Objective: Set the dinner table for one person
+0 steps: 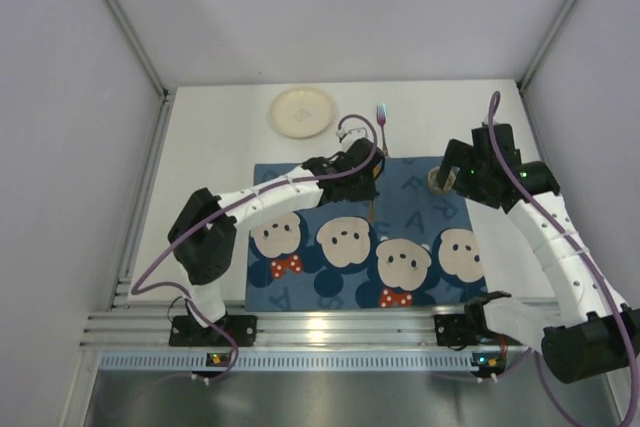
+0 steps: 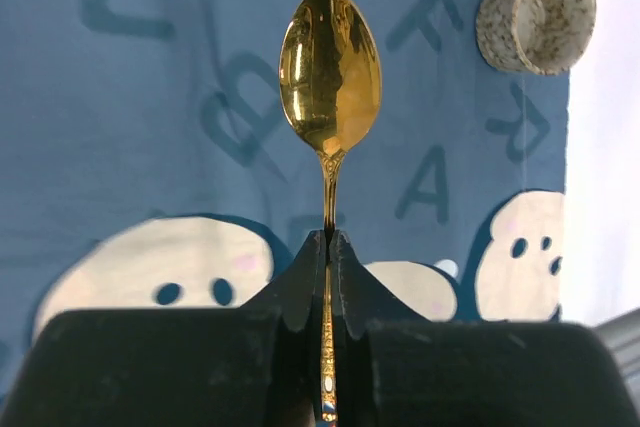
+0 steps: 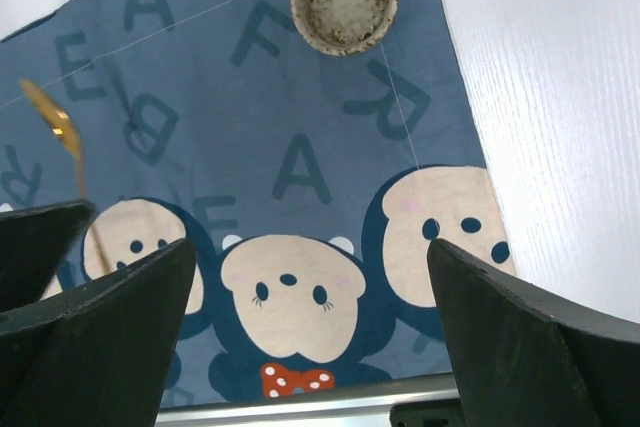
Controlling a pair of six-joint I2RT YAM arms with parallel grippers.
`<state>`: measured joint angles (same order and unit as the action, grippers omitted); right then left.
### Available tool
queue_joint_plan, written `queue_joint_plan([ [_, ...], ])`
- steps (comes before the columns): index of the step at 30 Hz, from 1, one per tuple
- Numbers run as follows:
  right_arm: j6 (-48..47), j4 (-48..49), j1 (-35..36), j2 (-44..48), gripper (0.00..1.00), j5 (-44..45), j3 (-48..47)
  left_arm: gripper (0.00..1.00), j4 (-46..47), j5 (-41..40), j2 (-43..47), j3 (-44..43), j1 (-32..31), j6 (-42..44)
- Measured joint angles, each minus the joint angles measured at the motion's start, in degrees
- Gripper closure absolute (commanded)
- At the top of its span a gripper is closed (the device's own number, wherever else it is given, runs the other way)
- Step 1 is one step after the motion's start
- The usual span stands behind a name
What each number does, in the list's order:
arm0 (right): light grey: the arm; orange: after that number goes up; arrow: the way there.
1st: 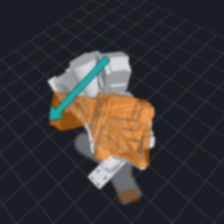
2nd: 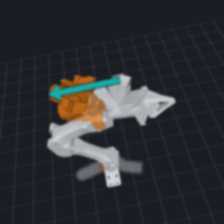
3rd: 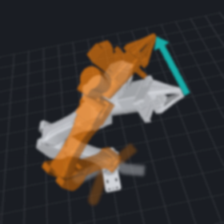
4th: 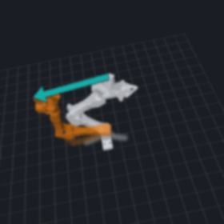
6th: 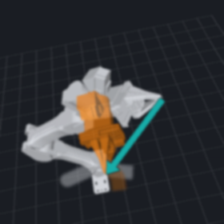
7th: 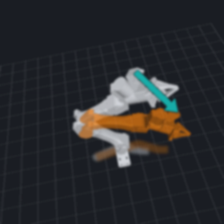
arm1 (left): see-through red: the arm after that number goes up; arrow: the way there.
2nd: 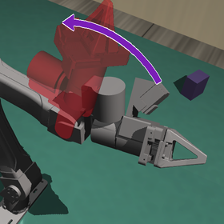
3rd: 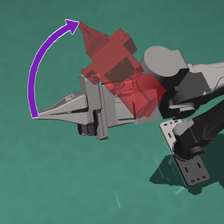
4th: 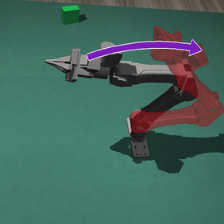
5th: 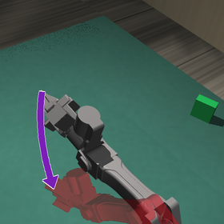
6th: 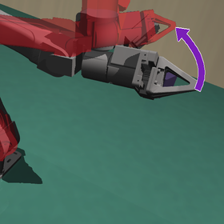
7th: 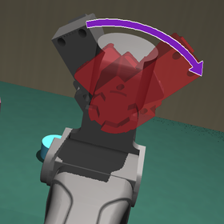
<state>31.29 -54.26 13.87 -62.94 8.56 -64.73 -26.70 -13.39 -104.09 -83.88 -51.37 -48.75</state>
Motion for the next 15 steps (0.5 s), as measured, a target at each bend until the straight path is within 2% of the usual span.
queue_joint_plan([
  [6, 0.57, -1.16, 0.0, 3.82, 0.0, -0.22, 0.52, 1.0, 0.59, 3.06, -3.26, -0.07, -2.49, -7.93],
  [15, 0.63, -4.63, 0.02, 10.47, 0.0, 0.37, 5.22, 1.0, 1.79, 7.37, -13.51, -4.96, -9.07, -13.94],
])
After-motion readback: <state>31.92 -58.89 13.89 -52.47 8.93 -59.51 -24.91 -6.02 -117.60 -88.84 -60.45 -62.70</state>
